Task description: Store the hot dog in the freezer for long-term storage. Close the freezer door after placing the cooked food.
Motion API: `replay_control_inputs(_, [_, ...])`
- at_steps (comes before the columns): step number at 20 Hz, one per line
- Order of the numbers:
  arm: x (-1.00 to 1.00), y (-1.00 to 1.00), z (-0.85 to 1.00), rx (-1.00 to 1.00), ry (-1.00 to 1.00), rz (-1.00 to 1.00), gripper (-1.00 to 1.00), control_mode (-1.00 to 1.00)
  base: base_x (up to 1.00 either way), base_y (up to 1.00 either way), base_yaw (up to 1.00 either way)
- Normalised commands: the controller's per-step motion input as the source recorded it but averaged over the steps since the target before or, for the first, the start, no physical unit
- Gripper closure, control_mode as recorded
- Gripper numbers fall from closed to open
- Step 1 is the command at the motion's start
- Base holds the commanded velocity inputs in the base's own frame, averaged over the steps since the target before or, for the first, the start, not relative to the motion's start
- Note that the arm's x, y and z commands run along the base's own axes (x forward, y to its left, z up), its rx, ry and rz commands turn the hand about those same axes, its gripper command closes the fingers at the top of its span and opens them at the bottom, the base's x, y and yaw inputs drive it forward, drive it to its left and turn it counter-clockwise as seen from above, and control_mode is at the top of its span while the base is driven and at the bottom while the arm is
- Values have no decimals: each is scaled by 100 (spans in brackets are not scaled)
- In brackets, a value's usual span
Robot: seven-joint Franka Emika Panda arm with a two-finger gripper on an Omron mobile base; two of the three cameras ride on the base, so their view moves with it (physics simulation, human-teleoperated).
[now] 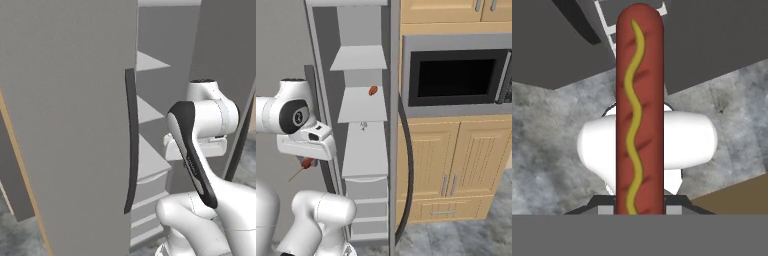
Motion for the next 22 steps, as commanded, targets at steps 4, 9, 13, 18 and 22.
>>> replay_control_inputs(4, [0,0,0,0,0,0,100,100,0,-44,0])
replay_control_inputs(9, [0,0,0,0,0,0,100,100,0,-31,-2])
replay_control_inputs(13, [0,0,0,0,0,0,100,100,2,-9,-1])
replay_control_inputs(18, [0,0,0,0,0,0,100,100,2,0,0])
replay_control_inputs(22, [0,0,0,0,0,0,100,100,0,0,0])
